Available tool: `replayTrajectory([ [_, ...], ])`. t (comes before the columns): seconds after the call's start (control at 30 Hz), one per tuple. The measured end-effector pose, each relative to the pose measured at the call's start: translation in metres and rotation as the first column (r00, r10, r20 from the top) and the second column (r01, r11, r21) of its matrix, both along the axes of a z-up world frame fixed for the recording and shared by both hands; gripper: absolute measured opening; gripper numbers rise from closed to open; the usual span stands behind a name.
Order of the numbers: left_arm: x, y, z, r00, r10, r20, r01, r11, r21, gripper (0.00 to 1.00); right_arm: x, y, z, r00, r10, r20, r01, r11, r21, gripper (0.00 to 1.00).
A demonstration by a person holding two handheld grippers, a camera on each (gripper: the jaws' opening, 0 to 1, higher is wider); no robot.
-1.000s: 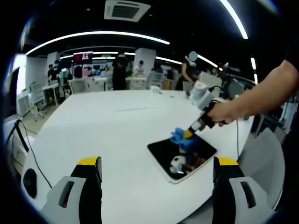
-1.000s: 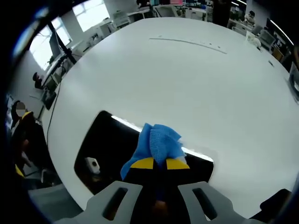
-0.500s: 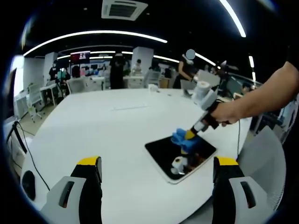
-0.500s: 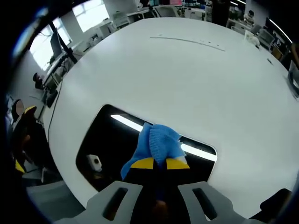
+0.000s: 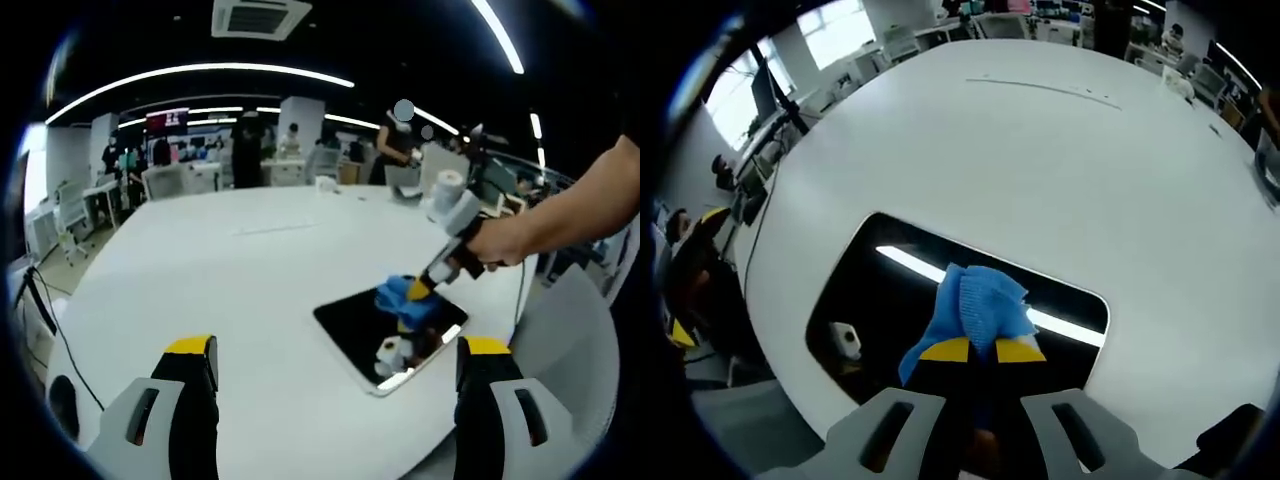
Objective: Wipe the mirror surface with the cleaning cloth until all visible marks leave the cleaned area.
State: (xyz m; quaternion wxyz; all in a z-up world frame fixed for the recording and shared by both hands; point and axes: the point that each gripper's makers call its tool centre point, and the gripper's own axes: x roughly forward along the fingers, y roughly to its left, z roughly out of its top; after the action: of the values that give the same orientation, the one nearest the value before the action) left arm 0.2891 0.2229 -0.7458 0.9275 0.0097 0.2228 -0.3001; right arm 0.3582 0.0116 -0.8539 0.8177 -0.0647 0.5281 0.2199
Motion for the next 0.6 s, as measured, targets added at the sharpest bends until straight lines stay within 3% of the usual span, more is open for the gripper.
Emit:
replayTrajectory([
  [0.2,-0.001,0.002,-0.009,0.998,-0.018,-0.053,0.018,1.0,-0.007,1.0,-0.006,0.0,0.0,1.0,0.003,-0.007,-0.003,1.0,0.009,0.01],
  [0.6,0.001,0.014,-0.028,0.993,-0.056,-0.099,0.059,0.998,0.029,1.0,-0.024,0.0,-0.001,0.999,-0.003,-0.035,0.005,0.999,0.044,0.01],
])
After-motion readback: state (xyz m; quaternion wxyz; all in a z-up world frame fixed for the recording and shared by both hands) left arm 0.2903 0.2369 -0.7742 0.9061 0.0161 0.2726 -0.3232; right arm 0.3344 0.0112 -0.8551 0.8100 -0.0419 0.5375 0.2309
